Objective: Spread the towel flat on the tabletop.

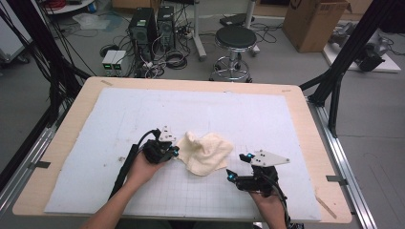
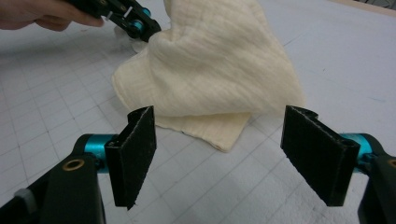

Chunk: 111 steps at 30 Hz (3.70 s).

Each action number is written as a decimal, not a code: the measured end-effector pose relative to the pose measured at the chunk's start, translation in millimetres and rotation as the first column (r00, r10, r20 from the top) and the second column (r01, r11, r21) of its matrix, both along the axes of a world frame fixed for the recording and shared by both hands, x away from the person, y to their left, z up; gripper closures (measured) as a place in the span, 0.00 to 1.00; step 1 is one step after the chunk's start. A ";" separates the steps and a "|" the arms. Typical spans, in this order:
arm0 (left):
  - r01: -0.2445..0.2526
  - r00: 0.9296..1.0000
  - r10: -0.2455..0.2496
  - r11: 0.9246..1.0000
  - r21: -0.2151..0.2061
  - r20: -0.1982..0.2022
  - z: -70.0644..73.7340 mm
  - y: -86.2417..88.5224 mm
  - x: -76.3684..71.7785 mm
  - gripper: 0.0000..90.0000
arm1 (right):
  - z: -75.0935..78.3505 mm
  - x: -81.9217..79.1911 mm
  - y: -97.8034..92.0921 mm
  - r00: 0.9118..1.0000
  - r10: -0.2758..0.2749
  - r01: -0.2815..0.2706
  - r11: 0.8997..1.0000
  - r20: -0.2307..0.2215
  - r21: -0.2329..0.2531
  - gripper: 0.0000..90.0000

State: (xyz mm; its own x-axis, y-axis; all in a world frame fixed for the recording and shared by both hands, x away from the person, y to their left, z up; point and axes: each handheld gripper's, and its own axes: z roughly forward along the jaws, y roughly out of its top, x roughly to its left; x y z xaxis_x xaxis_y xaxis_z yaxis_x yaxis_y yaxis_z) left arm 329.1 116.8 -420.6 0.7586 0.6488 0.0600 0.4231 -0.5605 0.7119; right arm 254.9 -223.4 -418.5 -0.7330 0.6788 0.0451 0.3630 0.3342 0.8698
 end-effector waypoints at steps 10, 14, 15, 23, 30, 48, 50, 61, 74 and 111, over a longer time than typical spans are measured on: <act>-0.002 0.999 0.003 1.000 -0.030 0.044 5.5 33.0 -43.3 0.98 | 0.3 -0.5 -1.2 1.000 0.006 -0.006 1.000 -0.002 0.006 0.30; -0.003 0.999 0.005 0.999 -0.051 0.046 2.6 44.9 -61.8 0.98 | -0.3 0.0 -0.5 1.000 0.010 -0.010 1.000 -0.003 0.001 0.33; -0.004 0.999 0.007 0.999 -0.050 0.049 1.7 47.6 -66.0 0.98 | -0.4 -0.2 -0.3 1.000 0.012 -0.012 1.000 -0.008 -0.001 0.35; -0.003 0.997 0.007 0.998 -0.061 0.072 -1.7 58.5 -86.7 0.98 | -5.3 7.6 4.1 0.997 0.052 -0.053 0.999 -0.048 -0.014 0.56; 0.004 0.997 0.001 0.998 -0.063 0.072 -7.1 59.2 -79.0 0.97 | -12.7 24.5 16.8 0.992 0.088 -0.096 0.991 -0.087 -0.088 0.70; -0.001 0.998 0.004 0.999 -0.045 0.061 -12.5 66.8 -70.7 0.97 | -26.0 43.2 30.6 0.987 0.067 -0.093 0.980 -0.145 -0.176 0.79; -0.006 0.998 0.010 0.998 -0.062 0.062 -12.2 67.0 -69.9 0.96 | -25.7 42.7 31.2 0.986 0.072 -0.099 0.979 -0.151 -0.177 0.83; 0.024 0.999 -0.023 0.999 -0.046 0.024 -19.4 61.5 -62.9 0.82 | -22.6 40.1 29.3 0.979 0.089 -0.119 0.980 -0.182 -0.162 0.93; 0.040 0.999 -0.038 0.997 -0.062 0.035 -16.3 59.5 -68.9 0.98 | -7.3 16.0 10.8 0.980 0.103 -0.131 0.979 -0.169 -0.159 0.93; 0.156 0.988 -0.147 0.961 -0.230 0.054 14.9 26.5 -56.4 0.65 | 17.2 11.0 -4.1 0.988 0.121 -0.126 0.991 -0.091 -0.051 0.64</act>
State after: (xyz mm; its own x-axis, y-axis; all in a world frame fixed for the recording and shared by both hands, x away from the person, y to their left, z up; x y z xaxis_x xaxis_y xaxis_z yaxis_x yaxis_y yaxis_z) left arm 272.7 143.3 -405.7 0.8493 0.5255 -0.0502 0.3178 -0.4329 0.8436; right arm 265.9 -227.5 -401.3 -0.8061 0.5867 0.0772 0.3900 0.4287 0.8149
